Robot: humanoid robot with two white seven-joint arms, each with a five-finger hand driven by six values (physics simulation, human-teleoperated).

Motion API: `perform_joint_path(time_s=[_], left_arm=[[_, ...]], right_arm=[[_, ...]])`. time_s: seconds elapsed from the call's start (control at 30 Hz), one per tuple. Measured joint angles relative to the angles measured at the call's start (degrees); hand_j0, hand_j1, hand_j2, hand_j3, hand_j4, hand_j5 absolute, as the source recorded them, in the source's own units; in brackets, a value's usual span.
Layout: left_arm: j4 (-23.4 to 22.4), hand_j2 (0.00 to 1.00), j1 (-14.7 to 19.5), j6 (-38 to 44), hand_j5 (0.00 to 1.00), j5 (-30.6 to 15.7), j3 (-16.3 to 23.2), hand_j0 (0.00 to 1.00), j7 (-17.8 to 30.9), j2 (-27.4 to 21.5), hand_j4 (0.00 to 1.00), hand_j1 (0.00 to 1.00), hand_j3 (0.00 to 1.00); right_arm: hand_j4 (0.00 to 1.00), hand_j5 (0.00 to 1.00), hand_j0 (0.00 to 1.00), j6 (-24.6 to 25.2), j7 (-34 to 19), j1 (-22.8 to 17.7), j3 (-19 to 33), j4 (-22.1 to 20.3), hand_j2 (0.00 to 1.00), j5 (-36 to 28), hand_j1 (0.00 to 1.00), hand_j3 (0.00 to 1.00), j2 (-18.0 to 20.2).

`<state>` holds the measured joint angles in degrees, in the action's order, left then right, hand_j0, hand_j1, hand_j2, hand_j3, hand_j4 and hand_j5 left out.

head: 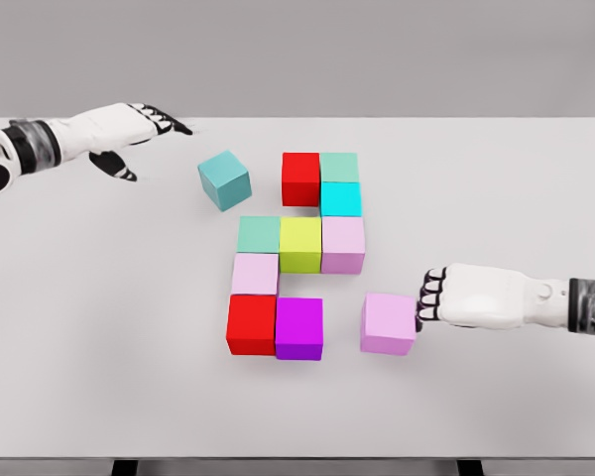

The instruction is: Assemble the squares on the desktop into the number 2

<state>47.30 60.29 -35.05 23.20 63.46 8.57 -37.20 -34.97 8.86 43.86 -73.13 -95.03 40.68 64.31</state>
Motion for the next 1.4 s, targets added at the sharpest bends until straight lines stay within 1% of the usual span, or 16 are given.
perform_joint_path(time_s=[0.03,0.1,0.13,0.2,0.3,0.33,0.37,0.47,0.63,0.8,1.1,1.4], left_arm=[[0.18,0.86,-0.17,0.0,0.86,0.09,-0.16,0.86,0.03,-0.9,0.86,0.86,0.86],[0.4,0.86,-1.93,-0.01,0.86,0.43,-0.41,0.86,0.12,-2.44,0.86,0.86,0.86],[0.47,0.86,-1.93,0.0,0.86,0.54,-0.48,0.86,0.29,-2.93,0.86,0.86,0.86],[0.57,0.86,-2.99,-0.01,0.86,0.68,-0.49,0.86,0.85,-3.39,0.86,0.86,0.86],[0.7,0.86,-2.99,0.0,0.86,1.03,-0.43,0.86,1.3,-3.54,0.86,0.86,0.86],[0.83,0.83,-2.99,-0.01,0.83,1.18,-0.4,0.83,1.37,-3.53,0.83,0.83,0.83],[1.15,0.77,-2.99,0.0,0.77,1.43,-0.38,0.77,1.49,-3.52,0.77,0.77,0.77],[2.45,0.77,-3.08,0.0,0.77,2.15,-0.28,0.77,1.89,-3.48,0.77,0.77,0.77],[3.96,0.77,-3.16,-0.01,0.77,2.51,-0.1,0.77,2.12,-3.28,0.77,0.77,0.77],[4.3,0.77,-3.52,-0.01,0.77,2.75,0.01,0.77,2.82,-2.1,0.77,0.77,0.77],[3.84,0.77,-3.25,-0.01,0.77,3.22,-0.03,0.77,3.46,0.09,0.77,0.77,0.77],[2.43,0.77,-2.64,-0.01,0.77,3.25,-0.28,0.77,3.49,1.56,0.77,0.77,0.77]], right_arm=[[0.55,0.55,0.55,0.0,0.0,-0.09,0.01,-0.01,0.55,-0.01,0.55,0.55,-0.11],[0.55,0.55,0.55,0.0,0.0,-0.09,0.02,-0.03,0.55,-0.04,0.55,0.55,-0.34],[0.55,0.55,0.55,0.0,0.0,-0.09,0.02,-0.04,0.55,-0.07,0.55,0.55,-0.44],[0.55,0.55,0.55,0.0,-0.01,-0.09,0.03,-0.11,0.55,-0.11,0.55,0.55,-0.6],[0.55,0.55,0.55,0.0,-0.01,-0.09,0.03,-0.18,0.55,-0.23,0.55,0.55,-0.87],[0.55,0.55,0.55,0.0,-0.01,-0.09,0.03,-0.2,0.55,-0.27,0.55,0.55,-0.98],[0.55,0.55,0.55,0.0,-0.02,-0.09,0.03,-0.2,0.55,-0.29,0.55,0.55,-1.12],[0.55,0.55,0.55,0.0,-0.05,-0.09,0.1,-0.22,0.55,-0.34,0.55,0.55,-1.45],[0.55,0.55,0.55,0.0,-0.02,-0.09,0.6,0.08,0.55,-0.44,0.55,0.55,-1.64],[0.55,0.55,0.55,0.0,0.0,-0.09,0.71,0.28,0.55,-0.24,0.55,0.55,-1.92],[0.55,0.55,0.55,0.0,0.0,-0.09,0.79,0.43,0.55,-0.22,0.55,0.55,-2.68],[0.55,0.55,0.55,0.0,0.0,-0.09,1.97,2.96,0.55,-0.26,0.55,0.55,-2.86]])
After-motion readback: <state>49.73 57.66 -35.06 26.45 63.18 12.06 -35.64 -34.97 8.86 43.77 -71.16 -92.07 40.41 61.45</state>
